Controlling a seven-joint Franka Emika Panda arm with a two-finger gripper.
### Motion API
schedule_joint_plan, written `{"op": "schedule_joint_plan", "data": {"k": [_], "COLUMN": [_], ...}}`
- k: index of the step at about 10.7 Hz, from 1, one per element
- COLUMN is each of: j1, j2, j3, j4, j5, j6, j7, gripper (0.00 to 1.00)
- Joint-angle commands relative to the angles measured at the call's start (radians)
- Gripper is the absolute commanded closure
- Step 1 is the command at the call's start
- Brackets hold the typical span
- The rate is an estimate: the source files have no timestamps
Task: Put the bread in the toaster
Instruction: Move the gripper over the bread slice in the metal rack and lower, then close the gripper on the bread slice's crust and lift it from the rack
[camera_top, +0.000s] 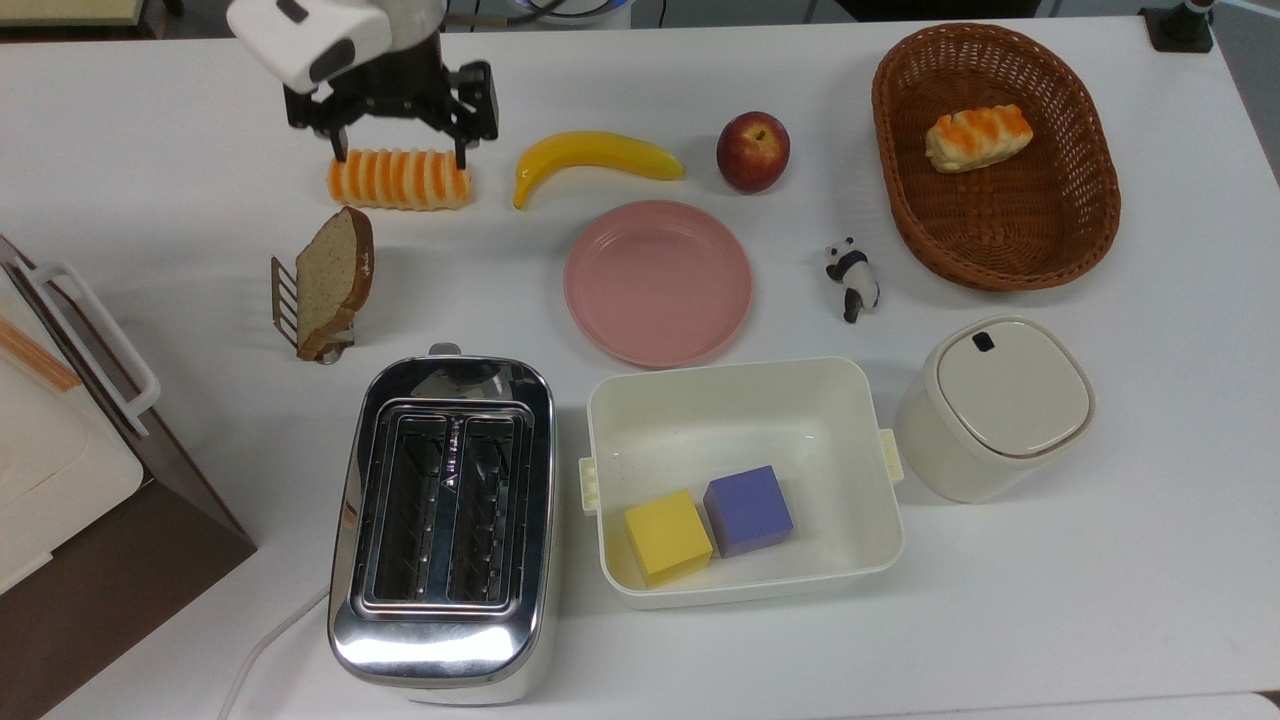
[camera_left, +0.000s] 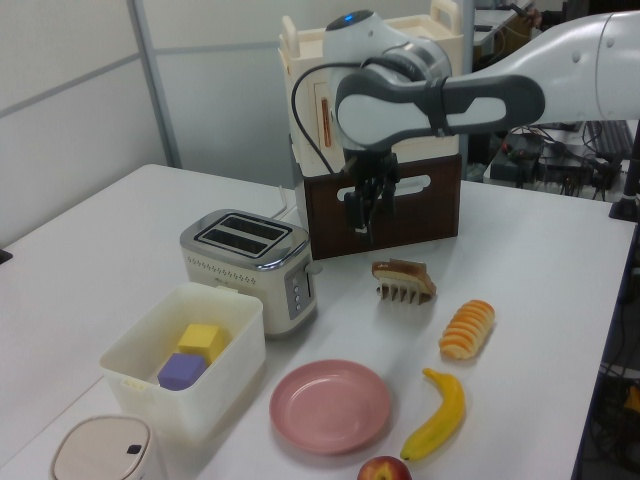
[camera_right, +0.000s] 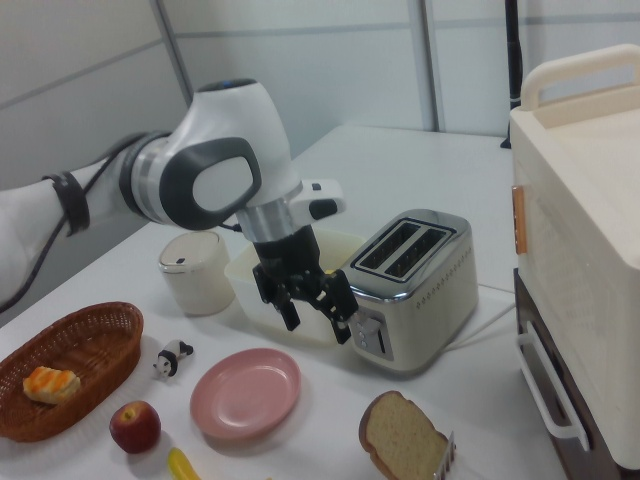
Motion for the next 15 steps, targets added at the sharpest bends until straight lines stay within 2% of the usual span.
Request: {"op": "schedule_joint_plan", "data": {"k": [1, 6, 11, 12, 14, 15], "j1": [0.010, 0.007, 0.001, 0.001, 0.001, -0.001], "j2": [0.017, 0.114, 0.143, 0.143, 0.139, 0.128], "j3": [0.001, 0.000, 0.000, 0.000, -0.002, -0.002], "j4": [-0.080, -0.088, -0.142, -0.149, -0.145, -0.142], "j5": [-0.080, -0.181, -0.273, -0.287, -0.283, -0.275], "j6": [0.102, 0.160, 0.211, 0.217, 0.215, 0.214], "j7": [-0.021, -0.021, -0.022, -0.025, -0.027, -0.028], "gripper": [0.00, 0.03, 0.26, 0.38, 0.86, 1.00]}}
